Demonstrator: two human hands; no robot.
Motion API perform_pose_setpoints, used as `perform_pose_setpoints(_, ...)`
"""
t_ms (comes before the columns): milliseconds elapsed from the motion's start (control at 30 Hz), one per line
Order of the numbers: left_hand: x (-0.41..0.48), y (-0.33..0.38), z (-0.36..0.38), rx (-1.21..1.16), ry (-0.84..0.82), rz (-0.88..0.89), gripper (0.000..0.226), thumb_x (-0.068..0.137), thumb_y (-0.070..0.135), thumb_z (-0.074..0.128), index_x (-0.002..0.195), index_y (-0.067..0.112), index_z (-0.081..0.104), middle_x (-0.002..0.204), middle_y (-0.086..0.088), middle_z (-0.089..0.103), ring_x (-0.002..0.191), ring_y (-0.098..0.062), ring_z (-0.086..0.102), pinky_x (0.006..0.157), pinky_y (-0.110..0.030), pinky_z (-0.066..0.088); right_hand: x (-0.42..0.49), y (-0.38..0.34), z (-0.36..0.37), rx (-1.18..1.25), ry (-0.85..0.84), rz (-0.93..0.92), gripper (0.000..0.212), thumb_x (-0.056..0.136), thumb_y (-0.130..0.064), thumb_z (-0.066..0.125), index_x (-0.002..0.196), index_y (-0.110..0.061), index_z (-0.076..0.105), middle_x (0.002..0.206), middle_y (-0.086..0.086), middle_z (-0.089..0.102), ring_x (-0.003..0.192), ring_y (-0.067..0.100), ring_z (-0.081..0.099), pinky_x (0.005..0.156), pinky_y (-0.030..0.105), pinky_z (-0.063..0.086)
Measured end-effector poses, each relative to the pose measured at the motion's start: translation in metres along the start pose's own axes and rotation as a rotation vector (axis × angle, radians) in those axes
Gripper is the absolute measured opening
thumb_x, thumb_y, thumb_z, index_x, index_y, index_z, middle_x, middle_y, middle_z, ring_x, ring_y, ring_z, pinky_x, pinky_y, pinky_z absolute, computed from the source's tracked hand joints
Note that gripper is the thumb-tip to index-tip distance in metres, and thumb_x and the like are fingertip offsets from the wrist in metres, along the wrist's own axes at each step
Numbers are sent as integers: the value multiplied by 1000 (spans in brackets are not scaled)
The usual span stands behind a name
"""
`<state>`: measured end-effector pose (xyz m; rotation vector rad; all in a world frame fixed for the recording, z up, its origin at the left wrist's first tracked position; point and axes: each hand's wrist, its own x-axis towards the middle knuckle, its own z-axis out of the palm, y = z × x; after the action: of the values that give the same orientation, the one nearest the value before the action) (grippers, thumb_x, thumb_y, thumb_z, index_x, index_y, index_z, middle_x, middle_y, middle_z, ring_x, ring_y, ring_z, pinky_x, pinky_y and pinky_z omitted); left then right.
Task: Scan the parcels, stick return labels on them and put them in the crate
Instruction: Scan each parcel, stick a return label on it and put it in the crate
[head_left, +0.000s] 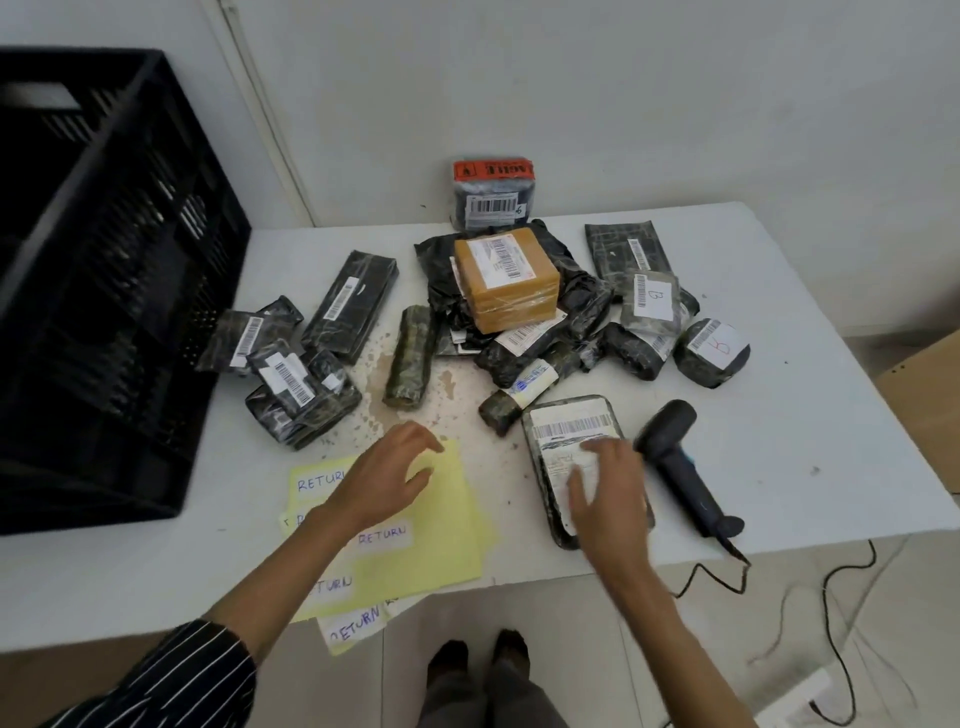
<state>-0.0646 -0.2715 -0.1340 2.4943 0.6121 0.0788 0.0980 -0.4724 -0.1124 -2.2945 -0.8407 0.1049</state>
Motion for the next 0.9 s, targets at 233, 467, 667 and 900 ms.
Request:
perform_pose_setpoints(233,-57,-49,6,109,-294,50,102,64,83,45,148,32,18,155,16,-7,142,0,-10,116,-28,-9,-58,-49,94,230,-539,-108,17,89,-5,51,104,-5,60,101,5,56,83,11,50,71,14,35)
perform_pose_setpoints(467,-76,-63,27,221,-272,13,103,72,73,54,147,34,-5,153,13,-23,139,-2,-26,107,-29,-29,-68,-62,131,1,-436,-160,30,82,-16,62,110,-6,63,104,11,55,94,28,54,78,37,45)
perform_pose_setpoints(667,-79,-68,30,244,-256,23,104,72,76,50,147,35,-8,153,13,-25,138,-2,-29,109,-35,-27,-70,-68,138,-41,-391,-125,23,85,-15,62,107,-10,62,105,7,51,98,25,50,79,31,35)
perform_pose_setpoints(900,-78,-69,30,233,-253,32,105,69,79,45,147,34,-9,152,11,-26,137,-1,-30,109,-35,-27,-66,-72,144,-83,-384,-76,14,83,-14,62,96,-10,60,102,7,50,96,26,49,74,32,32)
